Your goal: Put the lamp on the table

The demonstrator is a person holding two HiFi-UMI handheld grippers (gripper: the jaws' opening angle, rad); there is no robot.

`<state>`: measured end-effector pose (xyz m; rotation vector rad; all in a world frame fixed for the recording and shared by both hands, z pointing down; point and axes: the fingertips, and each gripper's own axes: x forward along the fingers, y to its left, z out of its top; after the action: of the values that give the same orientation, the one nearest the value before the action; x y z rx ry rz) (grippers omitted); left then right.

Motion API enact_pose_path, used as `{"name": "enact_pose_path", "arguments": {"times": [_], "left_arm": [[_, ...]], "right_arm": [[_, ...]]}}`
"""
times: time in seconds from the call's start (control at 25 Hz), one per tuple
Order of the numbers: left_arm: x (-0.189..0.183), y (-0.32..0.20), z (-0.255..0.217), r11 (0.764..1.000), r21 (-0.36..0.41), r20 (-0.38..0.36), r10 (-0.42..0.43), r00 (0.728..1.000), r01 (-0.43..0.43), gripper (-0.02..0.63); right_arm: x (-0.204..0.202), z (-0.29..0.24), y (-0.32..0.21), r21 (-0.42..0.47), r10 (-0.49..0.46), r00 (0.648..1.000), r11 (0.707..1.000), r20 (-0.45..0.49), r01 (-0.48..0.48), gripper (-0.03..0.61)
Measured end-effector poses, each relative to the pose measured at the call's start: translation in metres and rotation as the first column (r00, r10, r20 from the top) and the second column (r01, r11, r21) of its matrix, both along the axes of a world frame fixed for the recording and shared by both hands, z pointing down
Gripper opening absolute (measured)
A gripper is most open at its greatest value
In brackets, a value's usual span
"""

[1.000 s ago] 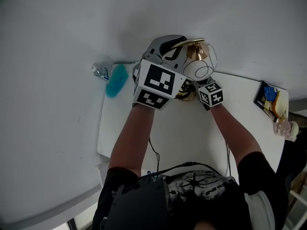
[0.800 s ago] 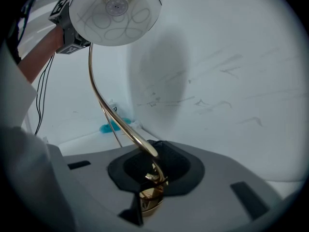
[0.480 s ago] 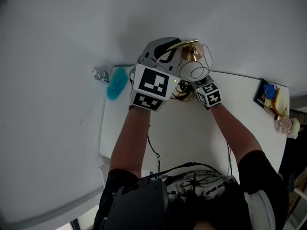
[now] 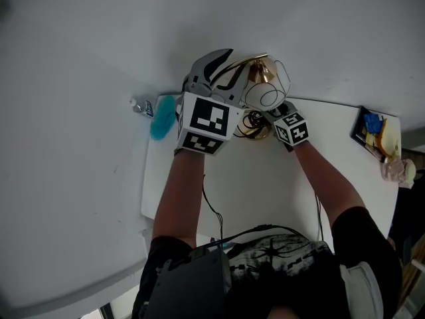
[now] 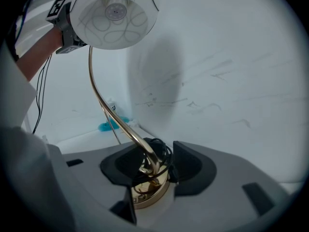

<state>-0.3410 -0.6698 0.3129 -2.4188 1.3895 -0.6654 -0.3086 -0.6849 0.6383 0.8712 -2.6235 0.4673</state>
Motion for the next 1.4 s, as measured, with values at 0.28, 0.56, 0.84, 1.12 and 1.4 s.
{"name": "enact_pose_path", "arguments": {"times": [0.28,0.56,0.84,1.12,1.4], "left_arm": [[-0.003,0.019,-0.002,0.999,0.018,0.054,-0.048,0.997,0.047,0.146],[-0.017,0.054,-0.009,0.988,0.075,0.061,-0.141,0.988,0.136,0.146],[-0.021,0.106,0.013,0.978,0.005,-0.125,-0.206,0.970,0.208,0.142],[0.006,0.176,0.062,0.983,-0.084,-0.261,-0.178,0.949,0.162,0.015],[0.047,0.238,0.105,0.978,-0.186,-0.380,-0.163,0.911,0.097,0.015]], "right_arm": [[0.011,-0.012,0.012,0.021,0.001,1.000,1.000,-0.010,-0.001,0.179],[0.028,-0.044,0.038,0.063,-0.010,1.000,0.998,-0.006,0.011,0.178],[0.058,-0.095,0.093,0.143,-0.044,0.999,0.989,0.014,0.041,0.128],[0.092,-0.134,0.168,0.251,-0.077,0.996,0.964,-0.041,0.085,0.029],[0.131,-0.157,0.233,0.239,-0.098,0.995,0.967,0.015,0.092,0.018]]}}
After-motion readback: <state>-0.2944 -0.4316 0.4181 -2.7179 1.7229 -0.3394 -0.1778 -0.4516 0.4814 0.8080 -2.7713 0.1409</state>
